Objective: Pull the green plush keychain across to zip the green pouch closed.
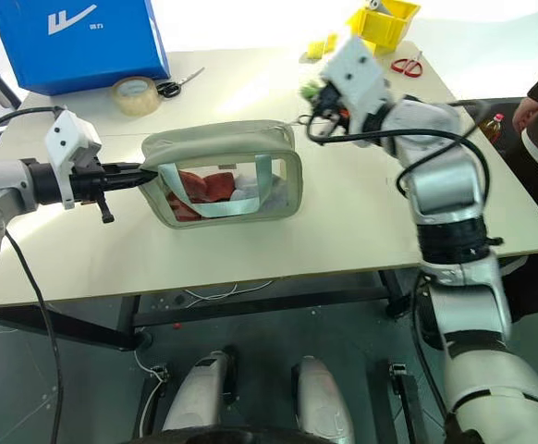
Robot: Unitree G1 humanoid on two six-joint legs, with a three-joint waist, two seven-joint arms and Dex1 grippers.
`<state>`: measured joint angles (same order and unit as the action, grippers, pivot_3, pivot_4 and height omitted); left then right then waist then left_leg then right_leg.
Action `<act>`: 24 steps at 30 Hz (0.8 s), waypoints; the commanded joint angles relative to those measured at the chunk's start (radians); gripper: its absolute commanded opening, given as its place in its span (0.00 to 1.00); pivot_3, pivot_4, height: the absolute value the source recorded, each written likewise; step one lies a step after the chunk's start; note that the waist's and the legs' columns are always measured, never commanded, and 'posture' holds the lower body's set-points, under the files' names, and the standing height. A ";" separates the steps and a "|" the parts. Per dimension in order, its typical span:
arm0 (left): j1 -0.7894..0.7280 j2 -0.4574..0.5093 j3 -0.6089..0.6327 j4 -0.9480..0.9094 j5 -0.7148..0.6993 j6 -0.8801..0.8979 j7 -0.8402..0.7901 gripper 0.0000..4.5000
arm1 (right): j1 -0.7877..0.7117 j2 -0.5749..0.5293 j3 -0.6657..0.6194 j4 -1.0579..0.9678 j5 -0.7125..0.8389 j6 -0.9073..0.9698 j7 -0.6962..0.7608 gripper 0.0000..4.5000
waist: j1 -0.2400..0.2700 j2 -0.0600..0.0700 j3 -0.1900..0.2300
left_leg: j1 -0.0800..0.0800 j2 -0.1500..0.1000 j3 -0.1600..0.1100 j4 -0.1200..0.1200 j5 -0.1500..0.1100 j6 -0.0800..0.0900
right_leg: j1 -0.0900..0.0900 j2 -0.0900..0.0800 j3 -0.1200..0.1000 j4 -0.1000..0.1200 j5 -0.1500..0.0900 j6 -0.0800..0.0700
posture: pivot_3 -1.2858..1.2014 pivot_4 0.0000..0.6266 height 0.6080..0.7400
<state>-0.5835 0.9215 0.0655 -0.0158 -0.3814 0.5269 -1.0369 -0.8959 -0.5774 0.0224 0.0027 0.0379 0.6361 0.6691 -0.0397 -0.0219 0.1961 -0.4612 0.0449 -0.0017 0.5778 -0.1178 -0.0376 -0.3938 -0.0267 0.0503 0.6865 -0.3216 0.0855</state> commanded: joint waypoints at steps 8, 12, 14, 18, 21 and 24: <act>-0.081 -0.020 -0.039 0.067 0.033 -0.019 -0.018 0.00 | 0.217 0.208 0.026 0.137 0.000 -0.074 -0.201 0.01 | -0.005 0.000 0.000 | 0.001 -0.001 -0.001 0.000 0.000 0.000 | 0.001 0.002 0.000 0.000 0.000 0.000 | 0.52 0.24 1.00; -0.087 -0.016 -0.041 0.052 0.031 -0.006 -0.024 0.00 | 0.252 0.290 0.070 0.191 -0.014 -0.105 -0.214 0.01 | -0.004 0.000 0.000 | 0.000 -0.001 0.000 0.000 0.000 0.000 | 0.000 0.001 0.000 0.000 0.000 0.001 | 0.52 0.24 1.00; -0.079 -0.012 -0.034 0.045 0.030 -0.002 -0.025 0.00 | 0.263 0.292 0.093 0.215 -0.031 -0.124 -0.207 0.01 | -0.004 -0.001 -0.001 | 0.001 -0.001 -0.001 0.001 0.000 0.000 | 0.002 0.001 0.000 0.000 0.000 0.001 | 0.52 0.24 1.00; -0.057 -0.008 -0.023 0.024 0.028 0.003 -0.018 0.00 | 0.253 0.273 0.088 0.233 -0.034 -0.160 -0.191 0.01 | -0.005 -0.001 -0.001 | 0.001 -0.001 -0.001 0.000 0.000 0.000 | 0.002 0.001 0.000 0.000 0.000 0.000 | 0.52 0.24 1.00; -0.046 -0.007 -0.014 0.010 0.024 0.011 -0.009 0.00 | 0.212 0.235 0.034 0.202 0.019 -0.138 -0.141 0.25 | -0.004 -0.001 -0.001 | 0.001 -0.001 -0.001 0.000 0.000 0.000 | 0.002 0.001 0.000 0.000 0.000 0.000 | 0.52 0.24 1.00; -0.039 -0.007 -0.009 0.002 0.024 0.014 -0.004 0.00 | 0.178 0.182 0.000 0.190 0.049 -0.119 -0.094 0.59 | -0.002 -0.001 -0.001 | 0.001 -0.001 -0.001 0.000 0.000 0.000 | 0.002 0.001 0.000 0.000 0.000 0.000 | 0.52 0.24 1.00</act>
<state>-0.6289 0.9021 0.0295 0.0040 -0.3593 0.5367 -1.0435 -0.6853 -0.3757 0.0591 0.2283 0.0610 0.5171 0.5491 -0.0415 -0.0230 0.1953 -0.4602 0.0439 -0.0026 0.5781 -0.1177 -0.0376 -0.3918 -0.0259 0.0501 0.6863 -0.3215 0.0859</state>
